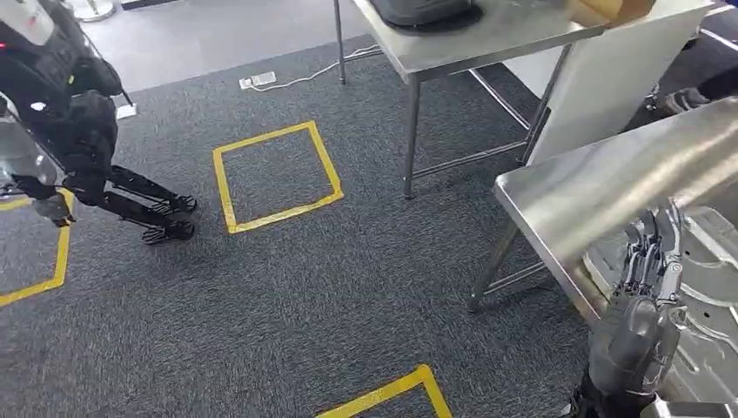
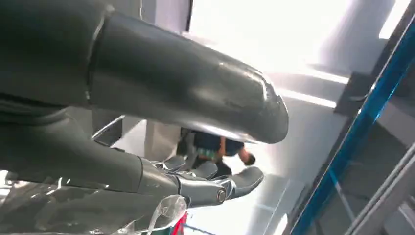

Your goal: Take the parts from the cabinet and place them on the table.

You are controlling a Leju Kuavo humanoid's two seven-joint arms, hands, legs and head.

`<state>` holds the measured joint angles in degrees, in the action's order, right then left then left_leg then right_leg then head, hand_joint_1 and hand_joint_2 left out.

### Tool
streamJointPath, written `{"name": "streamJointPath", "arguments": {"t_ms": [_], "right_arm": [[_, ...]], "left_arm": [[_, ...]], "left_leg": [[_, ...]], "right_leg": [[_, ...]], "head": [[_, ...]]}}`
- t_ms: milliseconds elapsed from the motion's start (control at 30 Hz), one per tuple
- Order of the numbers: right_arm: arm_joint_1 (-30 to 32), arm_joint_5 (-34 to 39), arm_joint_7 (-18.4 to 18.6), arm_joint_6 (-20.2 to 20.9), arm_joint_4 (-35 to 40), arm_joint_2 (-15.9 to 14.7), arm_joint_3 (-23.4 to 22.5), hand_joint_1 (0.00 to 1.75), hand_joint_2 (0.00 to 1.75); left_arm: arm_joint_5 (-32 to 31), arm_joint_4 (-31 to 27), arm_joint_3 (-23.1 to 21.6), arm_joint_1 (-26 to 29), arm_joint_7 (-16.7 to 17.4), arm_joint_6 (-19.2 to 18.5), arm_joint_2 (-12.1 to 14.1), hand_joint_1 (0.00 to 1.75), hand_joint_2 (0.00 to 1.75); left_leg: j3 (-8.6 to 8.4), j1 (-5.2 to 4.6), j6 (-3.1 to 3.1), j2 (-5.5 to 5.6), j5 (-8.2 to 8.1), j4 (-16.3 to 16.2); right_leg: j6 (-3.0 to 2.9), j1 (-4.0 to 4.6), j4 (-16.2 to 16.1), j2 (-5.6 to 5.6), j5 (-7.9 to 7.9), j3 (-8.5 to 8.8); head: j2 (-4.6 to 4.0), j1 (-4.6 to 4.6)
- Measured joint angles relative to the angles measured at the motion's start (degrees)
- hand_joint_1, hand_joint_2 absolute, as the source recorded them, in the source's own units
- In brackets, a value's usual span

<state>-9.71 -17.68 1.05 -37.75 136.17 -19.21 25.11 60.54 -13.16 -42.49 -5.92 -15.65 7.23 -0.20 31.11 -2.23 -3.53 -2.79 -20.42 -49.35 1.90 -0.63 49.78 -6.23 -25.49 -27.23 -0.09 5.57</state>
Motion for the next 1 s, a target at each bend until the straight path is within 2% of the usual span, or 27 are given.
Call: {"name": "streamJointPath", "arguments": {"t_ms": [33,67,100,133,167,200,233,267,333,367,400,433,467,667,733,767,800,833,867,900,933,967,1000], "right_arm": [[-0.12,0.02,0.00,0.02,0.00,-0.04,-0.04,0.00,0.00],[-0.10,0.02,0.06,0.09,0.00,-0.13,-0.11,0.00,0.00],[-0.19,-0.07,-0.05,0.15,0.00,-0.13,-0.09,0.00,0.00],[-0.16,-0.18,-0.07,0.15,0.00,-0.13,-0.11,0.00,0.00],[-0.09,-0.04,0.04,0.15,0.00,-0.15,-0.11,0.00,0.00],[-0.04,-0.04,0.04,0.15,0.00,-0.22,-0.11,0.00,0.00],[-0.04,-0.04,0.04,0.17,-0.02,-0.20,-0.11,0.00,0.00],[-0.04,-0.04,0.04,0.17,-0.02,-0.20,-0.11,0.00,0.00],[-0.08,-0.04,0.06,0.17,-0.02,-0.22,-0.11,0.00,0.00],[-0.11,-0.09,0.00,0.17,-0.02,-0.22,-0.11,0.00,0.00],[-0.15,-0.07,0.00,0.17,-0.04,-0.20,-0.11,0.00,0.00],[-0.21,-0.13,-0.02,0.17,-0.04,-0.22,-0.11,0.00,0.00],[-0.22,0.00,0.11,0.17,-0.07,-0.22,-0.11,0.00,0.00],[-0.22,0.00,0.09,0.19,-0.07,-0.22,-0.11,0.00,0.00],[-0.21,0.02,0.06,0.35,-0.09,-0.17,-0.09,0.00,0.00],[-0.31,0.02,0.06,0.37,-0.09,-0.17,-0.09,0.00,0.00],[-0.36,0.04,-0.02,0.42,-0.09,-0.20,-0.09,0.00,0.00],[-0.33,0.04,-0.02,0.41,-0.09,-0.20,-0.09,0.00,0.00],[-0.30,0.09,-0.02,0.41,-0.09,-0.17,-0.07,0.00,0.00],[-0.31,0.09,-0.02,0.41,-0.09,-0.20,-0.09,0.00,0.00],[-0.33,0.11,-0.02,0.39,-0.09,-0.20,-0.09,0.00,0.00],[-0.32,0.11,-0.02,0.39,-0.09,-0.20,-0.09,0.00,0.00],[-0.29,0.11,-0.04,0.39,-0.09,-0.17,-0.09,0.00,0.00]], "left_arm": [[0.00,0.00,0.00,0.06,-0.02,0.00,0.00,0.00,0.00],[0.00,0.00,0.00,0.33,-0.07,0.00,-0.04,0.00,0.00],[0.02,0.00,0.00,0.23,-0.09,0.00,-0.02,0.00,0.00],[0.09,0.00,0.00,0.04,-0.11,0.02,-0.02,0.00,0.00],[0.09,0.00,0.00,-0.09,-0.09,0.00,-0.02,0.00,0.00],[0.09,0.00,0.00,-0.14,-0.11,0.00,-0.02,0.00,0.00],[0.09,0.00,-0.02,-0.09,-0.09,-0.07,-0.07,0.00,0.00],[0.09,0.00,-0.02,-0.05,-0.09,-0.07,-0.07,0.00,0.00],[0.07,0.00,-0.07,0.05,-0.09,-0.07,-0.07,0.00,0.00],[0.09,0.00,-0.09,0.05,-0.09,-0.07,-0.07,0.00,0.00],[0.09,0.04,-0.07,0.01,-0.11,-0.04,0.11,0.00,0.00],[0.09,0.04,-0.11,-0.08,-0.09,-0.04,0.13,0.00,0.00],[0.09,0.04,-0.15,-0.03,-0.09,-0.04,0.13,0.00,0.00],[0.09,0.06,-0.18,0.04,-0.09,-0.04,0.13,0.00,0.00],[0.09,0.07,-0.24,0.34,-0.09,-0.07,0.13,0.00,0.00],[0.09,0.07,-0.30,0.46,-0.13,-0.15,0.09,0.00,0.00],[0.11,0.07,-0.35,0.10,-0.20,-0.37,0.07,0.00,0.00],[0.11,0.07,-0.39,0.13,-0.20,-0.46,0.07,0.00,0.00],[0.11,0.07,-0.44,0.20,-0.22,-0.50,0.07,0.00,0.00],[0.11,0.07,-0.48,0.24,-0.22,-0.50,0.07,0.00,0.00],[0.11,0.07,-0.50,0.23,-0.28,-0.50,0.07,0.00,0.00],[0.11,0.07,-0.55,0.16,-0.33,-0.50,0.09,0.00,0.00],[0.13,0.07,-0.55,0.07,-0.50,-0.50,0.24,0.00,0.00]], "left_leg": [[-0.39,0.41,-0.26,0.62,0.22,0.73],[-0.81,0.76,-0.32,1.27,0.35,0.89],[-0.83,0.92,-0.48,1.90,0.27,0.88],[-0.90,1.03,-0.59,2.53,0.32,0.86],[-0.89,1.06,-0.63,3.34,0.29,0.86],[-0.94,1.08,-0.64,4.07,0.28,0.85],[-1.03,1.16,-0.63,4.89,0.27,0.82],[-1.16,1.32,-0.58,5.67,0.22,0.80],[-1.67,1.90,-0.18,7.33,-0.03,0.65],[-1.84,2.20,0.24,8.08,-0.29,0.39],[-1.48,1.73,0.78,8.60,-0.59,0.05],[-1.10,2.14,0.94,9.16,-0.37,-0.52],[-0.80,2.15,1.31,9.48,0.00,-0.36],[-0.73,2.13,1.40,9.63,0.11,-0.31],[-0.33,2.21,1.76,10.54,0.33,-0.16],[0.61,2.15,1.95,8.48,-0.71,-1.60],[9.69,2.02,2.48,3.71,-8.89,-21.11],[10.88,1.90,2.22,3.73,-9.15,-23.12],[10.42,1.74,1.90,3.73,-8.16,-21.86],[8.42,1.35,1.41,3.68,-5.90,-17.74],[5.63,0.84,0.81,3.26,-3.21,-12.12],[2.33,-0.03,0.00,1.59,-0.38,-5.82],[0.29,-1.17,-0.66,-1.05,0.71,-1.67]], "right_leg": [[0.45,0.04,0.12,-0.44,-0.39,0.14],[0.53,-0.32,1.40,2.33,-1.74,-0.31],[0.52,-0.30,5.48,4.36,-3.98,-2.18],[0.61,-0.33,11.23,5.41,-6.52,-4.99],[0.79,-0.34,16.61,5.93,-8.43,-7.87],[0.94,-0.40,20.57,6.03,-9.51,-10.20],[1.08,-0.46,22.02,6.03,-9.07,-11.49],[1.22,-0.58,20.25,6.03,-7.22,-10.95],[1.61,-0.97,9.68,6.58,-0.98,-6.21],[2.04,-1.43,4.12,8.00,1.69,-3.57],[2.43,-1.80,1.54,10.75,1.34,-2.12],[1.63,-1.71,1.24,10.44,1.41,-2.26],[1.49,-1.56,1.25,9.80,1.49,-2.40],[1.40,-1.48,1.29,9.59,1.47,-2.39],[0.96,-1.32,1.31,8.59,1.51,-2.36],[0.56,-1.37,1.02,7.81,1.59,-2.12],[-0.35,-0.50,0.75,5.05,1.15,-1.60],[-0.50,-0.28,0.71,4.41,1.02,-1.46],[-0.60,-0.13,0.67,3.85,0.89,-1.27],[-0.72,-0.02,0.60,3.28,0.68,-1.00],[-0.88,0.00,0.51,2.79,0.49,-0.64],[-0.91,-0.01,0.27,2.26,0.27,-0.14],[-0.82,0.12,0.11,1.77,0.14,0.19]], "head": [[0.00,0.00],[0.00,-0.02],[0.00,0.02],[0.00,0.04],[0.00,0.04],[0.00,0.04],[0.00,0.04],[0.00,0.04],[0.00,0.07],[0.00,0.11],[0.00,0.11],[0.00,0.13],[0.00,0.17],[0.00,0.18],[0.00,0.18],[0.00,0.20],[0.00,0.24],[0.00,0.24],[0.00,0.24],[0.00,0.26],[0.00,0.26],[0.00,0.26],[0.00,0.28]]}}
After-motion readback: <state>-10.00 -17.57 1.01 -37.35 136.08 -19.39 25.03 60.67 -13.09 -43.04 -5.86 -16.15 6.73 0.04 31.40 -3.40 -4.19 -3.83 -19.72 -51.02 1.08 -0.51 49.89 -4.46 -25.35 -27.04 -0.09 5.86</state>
